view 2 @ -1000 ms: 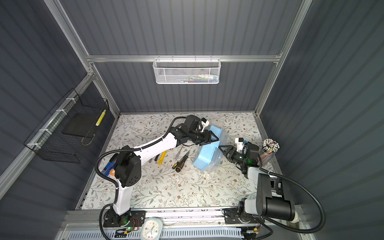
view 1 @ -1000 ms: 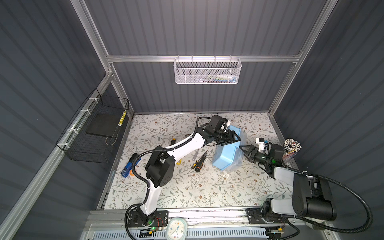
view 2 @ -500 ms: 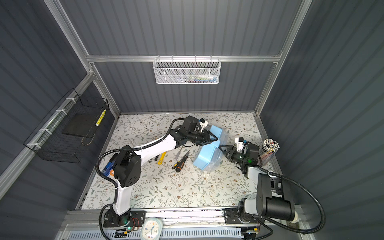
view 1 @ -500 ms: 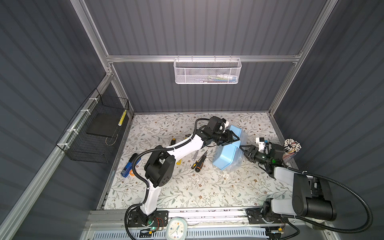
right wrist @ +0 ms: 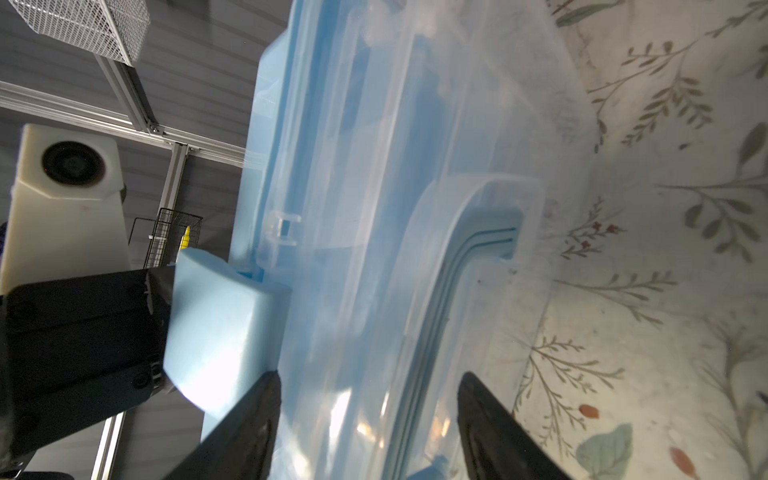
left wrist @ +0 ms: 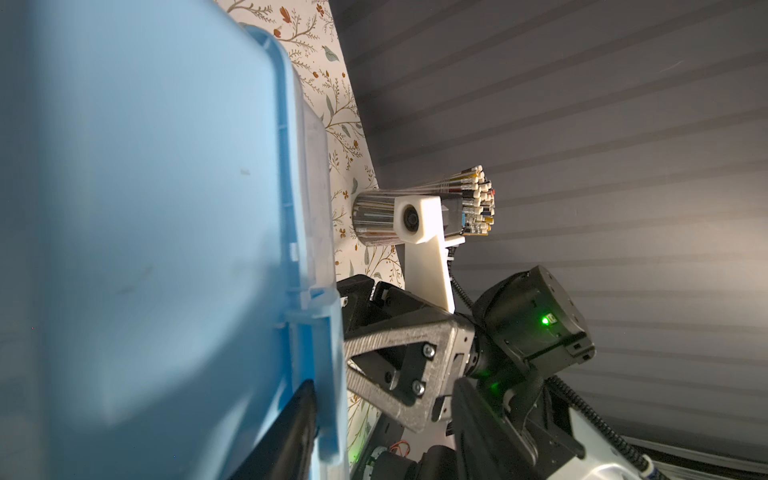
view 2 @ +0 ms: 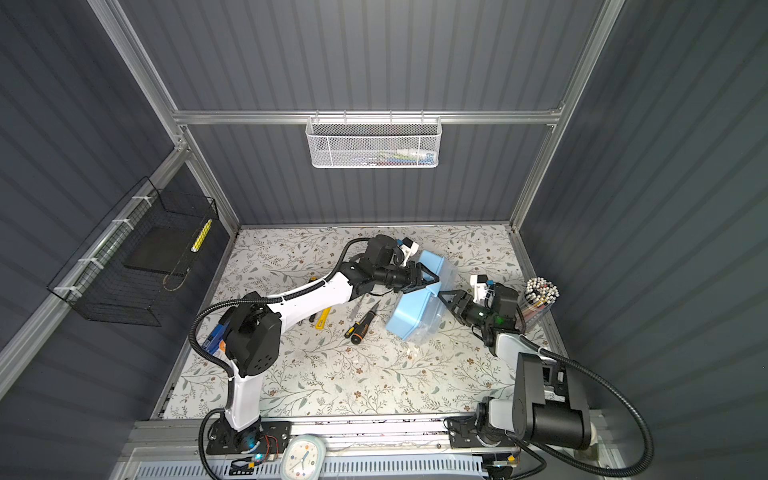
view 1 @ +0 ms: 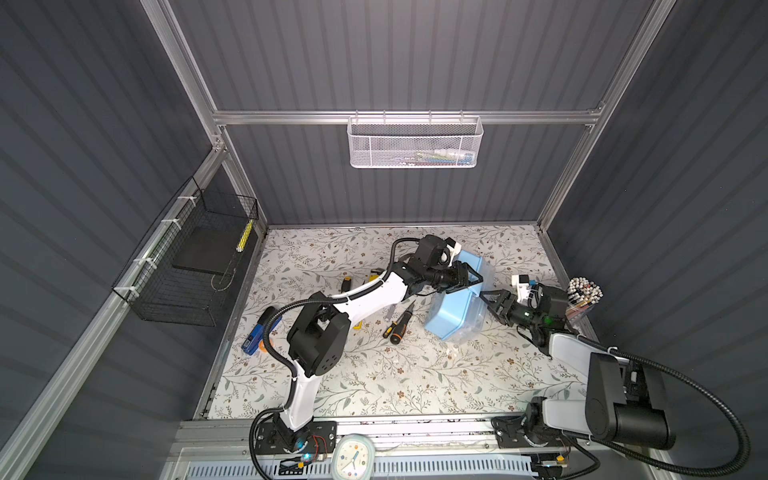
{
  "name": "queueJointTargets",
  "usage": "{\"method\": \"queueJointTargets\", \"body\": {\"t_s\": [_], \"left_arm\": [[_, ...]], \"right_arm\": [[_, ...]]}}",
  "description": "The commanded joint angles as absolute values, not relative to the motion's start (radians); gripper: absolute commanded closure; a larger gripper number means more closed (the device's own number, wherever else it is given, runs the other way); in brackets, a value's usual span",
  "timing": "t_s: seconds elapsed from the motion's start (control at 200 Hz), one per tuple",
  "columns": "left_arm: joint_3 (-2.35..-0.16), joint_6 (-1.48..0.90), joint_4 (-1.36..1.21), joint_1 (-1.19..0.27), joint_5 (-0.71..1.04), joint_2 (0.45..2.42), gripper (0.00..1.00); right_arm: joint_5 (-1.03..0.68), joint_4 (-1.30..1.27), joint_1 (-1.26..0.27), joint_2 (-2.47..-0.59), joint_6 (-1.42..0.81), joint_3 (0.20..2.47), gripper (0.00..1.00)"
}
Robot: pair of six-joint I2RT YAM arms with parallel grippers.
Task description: Pack the tool kit
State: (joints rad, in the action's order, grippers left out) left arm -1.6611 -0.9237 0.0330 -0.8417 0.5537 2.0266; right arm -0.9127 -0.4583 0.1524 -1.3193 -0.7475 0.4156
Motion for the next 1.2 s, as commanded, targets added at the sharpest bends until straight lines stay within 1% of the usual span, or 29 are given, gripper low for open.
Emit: {"method": "queueJointTargets", "body": {"t_s": [0.0, 0.195, 0.31, 0.445, 0.605, 0.695, 0.87, 0.955, 1.125, 1.195], "left_arm": [[-1.694, -0.886, 0.099, -0.838, 0.564, 1.977, 0.39], [-1.722, -0.830, 0.166, -0.813, 0.513, 1.942, 0.34], [-1.737, -0.804, 0.209, -0.806, 0.507, 1.936, 0.33], [-1.746, -0.745, 0.291, -0.796, 0.460, 1.917, 0.32], [-1.746, -0.659, 0.412, -0.782, 0.351, 1.890, 0.31], [-1.721, -0.613, 0.451, -0.781, 0.287, 1.875, 0.31], [-1.684, -0.595, 0.465, -0.781, 0.306, 1.881, 0.32], [-1.666, -0.598, 0.445, -0.783, 0.322, 1.882, 0.34], [-1.653, -0.602, 0.440, -0.788, 0.354, 1.893, 0.35], [-1.645, -0.604, 0.434, -0.788, 0.354, 1.894, 0.35]], "right_arm": [[-0.888, -0.353, 0.144, -1.303, -0.701, 0.436, 0.29], [-0.870, -0.288, 0.143, -1.290, -0.661, 0.453, 0.26], [-0.871, -0.286, 0.146, -1.284, -0.660, 0.454, 0.24], [-0.861, -0.276, 0.146, -1.255, -0.660, 0.453, 0.22], [-0.856, -0.263, 0.154, -1.234, -0.662, 0.446, 0.21], [-0.857, -0.257, 0.160, -1.226, -0.660, 0.440, 0.22], [-0.878, -0.256, 0.167, -1.220, -0.657, 0.424, 0.26], [-0.879, -0.245, 0.166, -1.204, -0.654, 0.409, 0.26], [-0.858, -0.141, 0.165, -1.126, -0.619, 0.391, 0.22], [-0.837, -0.090, 0.164, -1.053, -0.608, 0.387, 0.19]]}}
